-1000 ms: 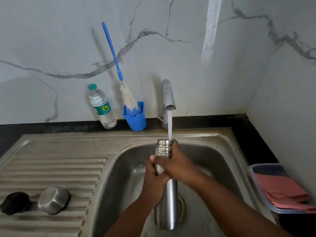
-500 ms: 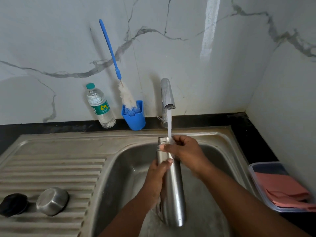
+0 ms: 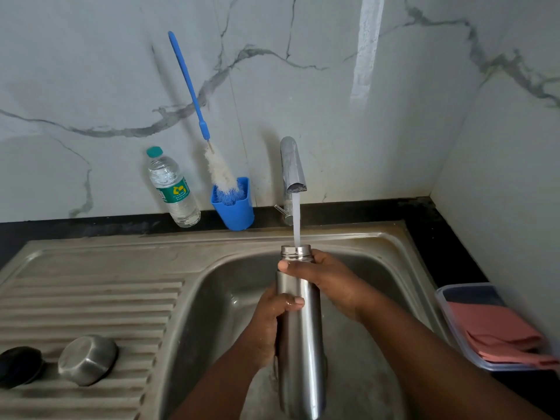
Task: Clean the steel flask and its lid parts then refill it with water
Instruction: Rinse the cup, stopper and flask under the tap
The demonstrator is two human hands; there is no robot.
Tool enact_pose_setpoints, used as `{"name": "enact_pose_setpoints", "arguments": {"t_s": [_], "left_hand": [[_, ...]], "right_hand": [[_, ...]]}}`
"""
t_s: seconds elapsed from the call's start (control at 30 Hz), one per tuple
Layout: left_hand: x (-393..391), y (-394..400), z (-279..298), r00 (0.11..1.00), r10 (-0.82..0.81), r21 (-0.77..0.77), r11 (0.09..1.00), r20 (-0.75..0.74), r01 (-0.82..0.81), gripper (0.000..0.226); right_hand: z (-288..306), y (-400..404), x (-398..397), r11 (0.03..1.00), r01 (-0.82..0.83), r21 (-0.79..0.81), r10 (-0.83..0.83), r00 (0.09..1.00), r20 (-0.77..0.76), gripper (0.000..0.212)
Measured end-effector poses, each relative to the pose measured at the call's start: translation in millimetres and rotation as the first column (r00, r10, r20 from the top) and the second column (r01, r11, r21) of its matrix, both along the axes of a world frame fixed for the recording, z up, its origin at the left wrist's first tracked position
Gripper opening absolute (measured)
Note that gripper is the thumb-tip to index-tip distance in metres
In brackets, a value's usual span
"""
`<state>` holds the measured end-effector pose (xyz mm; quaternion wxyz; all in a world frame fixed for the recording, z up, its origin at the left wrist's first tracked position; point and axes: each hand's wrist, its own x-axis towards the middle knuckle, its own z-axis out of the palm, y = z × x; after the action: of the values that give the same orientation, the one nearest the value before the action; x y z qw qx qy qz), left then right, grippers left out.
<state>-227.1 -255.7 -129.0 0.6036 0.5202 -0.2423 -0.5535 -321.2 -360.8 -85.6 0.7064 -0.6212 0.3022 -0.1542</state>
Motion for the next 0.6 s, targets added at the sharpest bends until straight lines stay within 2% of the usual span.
{"name": "enact_pose_setpoints", "arguments": {"t_s": [0.1, 0.13, 0.2, 0.23, 0.27, 0.3, 0.37, 0.4, 0.47, 0.53, 0.6], "left_hand": [[-5.6, 1.2, -3.0, 0.993, 0.095, -0.007, 0.995, -0.065, -0.095, 0.049], [-6.7, 1.2, -3.1, 0.989, 0.121, 0.006, 0.993, -0.089, -0.121, 0.042], [-4.8, 3.5, -5.0, 0.99, 0.134, 0.056, 0.99, -0.048, -0.132, 0.046], [-3.8, 4.0, -5.9, 0.991, 0.131, 0.063, 0.99, -0.018, -0.13, 0.048], [-2.8, 3.7, -6.1, 0.991, 0.131, 0.047, 0.99, 0.013, -0.131, 0.045], [-1.8, 3.6, -6.4, 0.989, 0.139, 0.034, 0.989, 0.055, -0.141, 0.044], [1.9, 2.8, -9.6, 0.988, 0.126, 0.015, 0.992, 0.093, -0.128, 0.065], [4.0, 2.3, -10.7, 0.992, 0.09, 0.009, 0.996, 0.089, -0.091, 0.079], [5.5, 2.3, -10.2, 0.999, -0.002, 0.0, 1.0, 0.038, 0.002, 0.098], [7.2, 1.0, -6.8, 0.993, -0.074, 0.006, 0.997, -0.088, 0.075, 0.095], [12.3, 0.1, -4.1, 0.98, -0.097, -0.001, 0.995, -0.176, 0.098, 0.079]], "right_hand": [[-6.0, 12.8, 4.8, 0.993, 0.053, -0.103, -0.057, 0.997, -0.041, 0.044], [-6.3, 20.9, 7.5, 0.986, 0.045, -0.162, -0.056, 0.996, -0.066, 0.056], [-10.8, 36.5, 13.6, 0.94, -0.001, -0.342, -0.06, 0.984, -0.166, 0.092], [-13.1, 41.2, 15.5, 0.911, -0.02, -0.411, -0.068, 0.978, -0.197, 0.099], [-14.6, 40.6, 16.4, 0.905, -0.004, -0.426, -0.08, 0.98, -0.18, 0.096], [-13.6, 35.9, 16.1, 0.935, 0.028, -0.355, -0.079, 0.988, -0.129, 0.084], [-7.3, 21.2, 12.3, 0.995, 0.009, -0.099, -0.014, 0.999, -0.049, 0.058], [-5.3, 12.2, 9.3, 0.999, -0.03, 0.021, 0.03, 1.0, -0.007, 0.055], [-5.4, -0.9, 2.4, 0.978, -0.105, 0.181, 0.095, 0.994, 0.06, 0.063], [-7.5, -2.1, -2.8, 0.955, -0.098, 0.28, 0.074, 0.993, 0.095, 0.066], [-10.6, 3.1, -5.1, 0.964, -0.067, 0.257, 0.043, 0.994, 0.098, 0.055]]}}
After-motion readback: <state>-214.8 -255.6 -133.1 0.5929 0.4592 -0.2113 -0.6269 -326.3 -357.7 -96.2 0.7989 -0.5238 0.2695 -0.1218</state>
